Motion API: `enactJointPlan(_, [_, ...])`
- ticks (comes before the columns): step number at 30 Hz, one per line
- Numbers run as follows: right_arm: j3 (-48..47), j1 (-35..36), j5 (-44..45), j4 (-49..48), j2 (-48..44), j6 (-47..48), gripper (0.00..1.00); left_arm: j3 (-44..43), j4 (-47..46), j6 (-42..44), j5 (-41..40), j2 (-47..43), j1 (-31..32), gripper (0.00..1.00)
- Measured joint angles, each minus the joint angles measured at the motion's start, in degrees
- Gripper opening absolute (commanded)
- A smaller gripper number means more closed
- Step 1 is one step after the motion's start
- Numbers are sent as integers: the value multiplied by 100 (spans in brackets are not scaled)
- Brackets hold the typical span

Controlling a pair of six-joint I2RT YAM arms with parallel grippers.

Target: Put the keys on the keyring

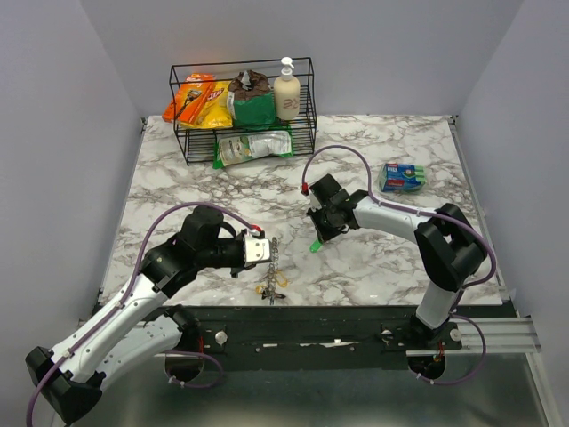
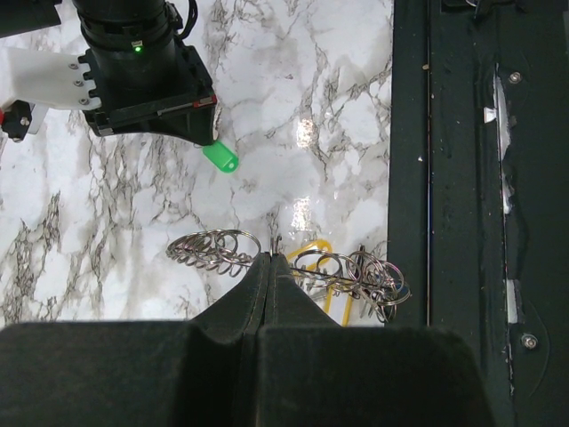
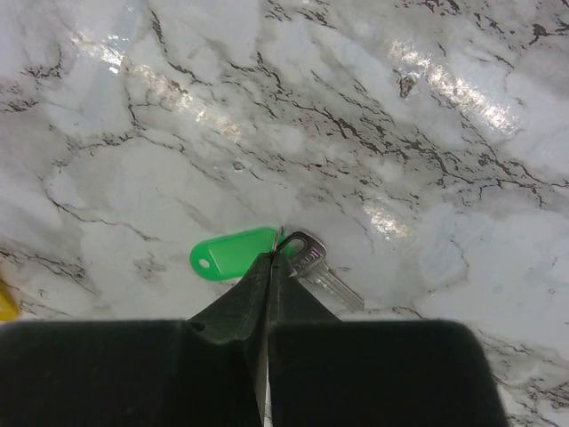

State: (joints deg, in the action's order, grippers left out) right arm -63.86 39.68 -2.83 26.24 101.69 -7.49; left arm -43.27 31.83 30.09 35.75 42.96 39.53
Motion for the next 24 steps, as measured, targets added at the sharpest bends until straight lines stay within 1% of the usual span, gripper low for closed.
enactJointPlan(2, [0,2,0,0,0,0,1,0,0,-2,-13,7,0,0])
enactJointPlan(8, [0,2,0,4,-52,9,1,0,0,-17,-33,9,0,0])
enactJointPlan(14, [7,2,-101,4,-313,116,1,0,0,-20,-46,7,0,0])
enactJointPlan(17, [37,7,-214,2,-553,199,1,2,0,-20,-66,-4,0,0])
enactJointPlan(24, [164,46,-645,2,-1469,483,1,2,0,-15,-66,-15,0,0])
